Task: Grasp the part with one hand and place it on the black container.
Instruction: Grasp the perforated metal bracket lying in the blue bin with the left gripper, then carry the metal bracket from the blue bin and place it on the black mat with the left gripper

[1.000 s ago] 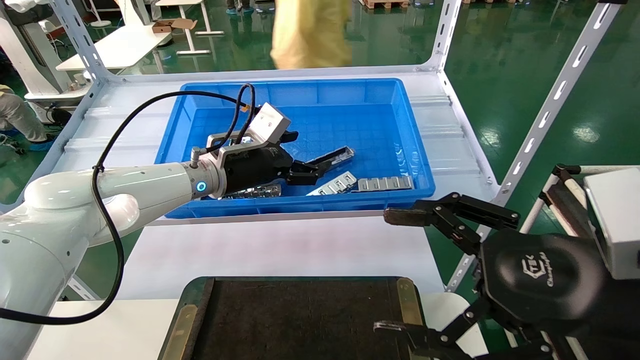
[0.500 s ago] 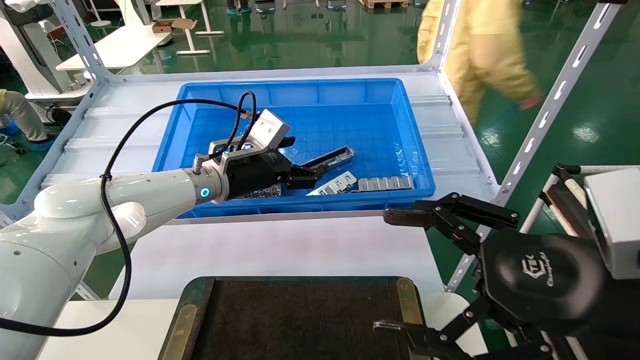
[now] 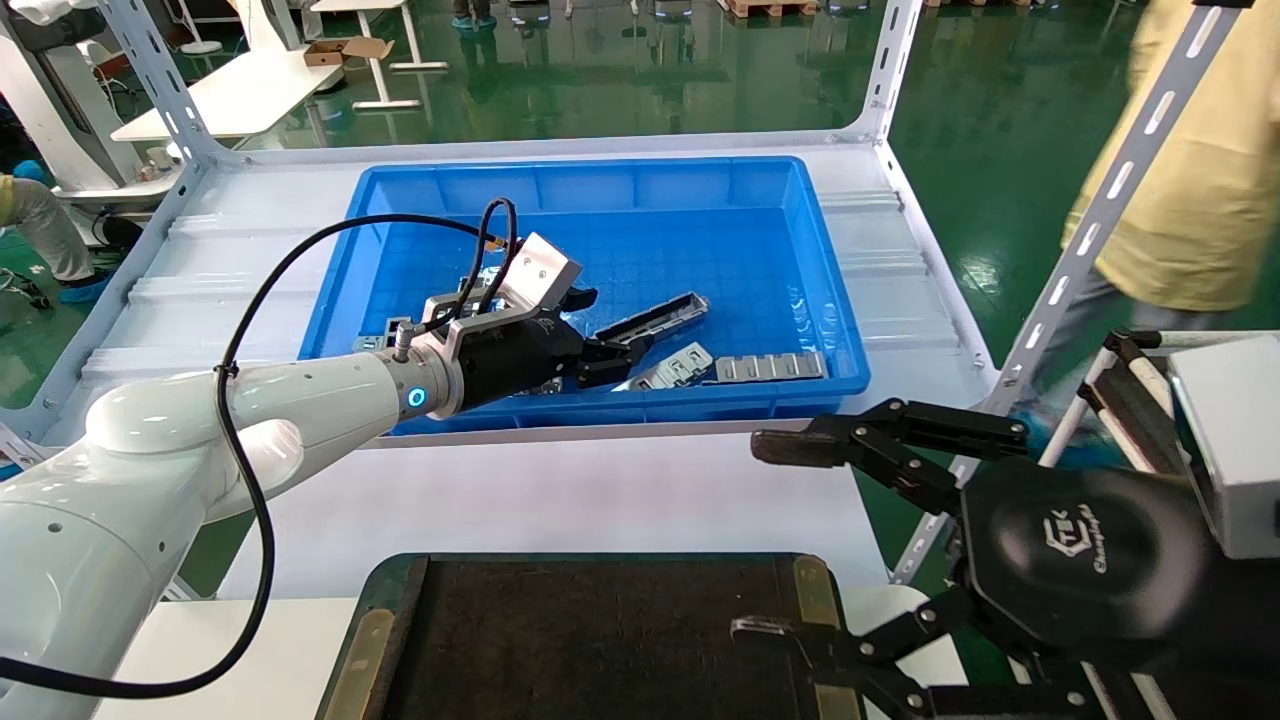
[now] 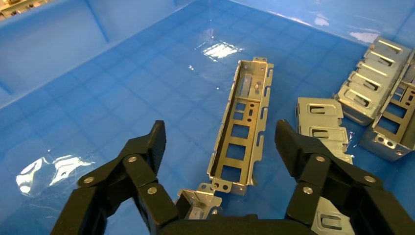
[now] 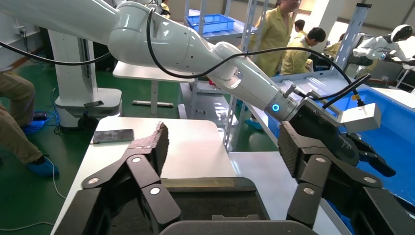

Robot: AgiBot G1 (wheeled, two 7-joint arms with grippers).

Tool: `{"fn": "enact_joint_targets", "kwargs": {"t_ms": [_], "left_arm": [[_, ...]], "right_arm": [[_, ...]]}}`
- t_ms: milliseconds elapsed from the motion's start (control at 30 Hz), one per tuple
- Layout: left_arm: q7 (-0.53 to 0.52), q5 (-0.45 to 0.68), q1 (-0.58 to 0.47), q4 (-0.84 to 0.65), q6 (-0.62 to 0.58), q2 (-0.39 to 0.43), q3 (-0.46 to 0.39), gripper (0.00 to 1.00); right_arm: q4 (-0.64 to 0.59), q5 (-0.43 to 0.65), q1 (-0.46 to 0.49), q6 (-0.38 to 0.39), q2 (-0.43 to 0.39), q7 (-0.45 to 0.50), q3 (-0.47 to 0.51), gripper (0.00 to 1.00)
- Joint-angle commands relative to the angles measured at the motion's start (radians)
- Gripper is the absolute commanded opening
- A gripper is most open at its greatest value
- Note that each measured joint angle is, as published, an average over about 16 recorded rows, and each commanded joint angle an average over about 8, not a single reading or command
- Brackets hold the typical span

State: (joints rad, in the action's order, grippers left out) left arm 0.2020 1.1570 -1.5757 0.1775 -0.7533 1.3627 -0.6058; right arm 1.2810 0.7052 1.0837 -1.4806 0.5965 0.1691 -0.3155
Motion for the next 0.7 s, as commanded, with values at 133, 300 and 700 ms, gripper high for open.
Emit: {"fn": "enact_joint_targets", "kwargs": {"t_ms": [133,300,700], "left_arm": [[-0.009,-0.017,0.004,0.004,0.012,0.0,-0.018,0.0],[-0.014,-0.034,0.006,0.007,0.02,-0.001,-0.036,0.0],[-0.02,-0.077,0.003,0.007,0.031,-0.003,-0.071,0.0]], "right_arm": [[0.0,0.0,0.0,0.0,0.0,0.0,0.0,0.0],[0.0,0.0,0.0,0.0,0.0,0.0,0.0,0.0],[0.0,-0.001,0.0,0.0,0.0,0.0,-0.001,0.0]]}}
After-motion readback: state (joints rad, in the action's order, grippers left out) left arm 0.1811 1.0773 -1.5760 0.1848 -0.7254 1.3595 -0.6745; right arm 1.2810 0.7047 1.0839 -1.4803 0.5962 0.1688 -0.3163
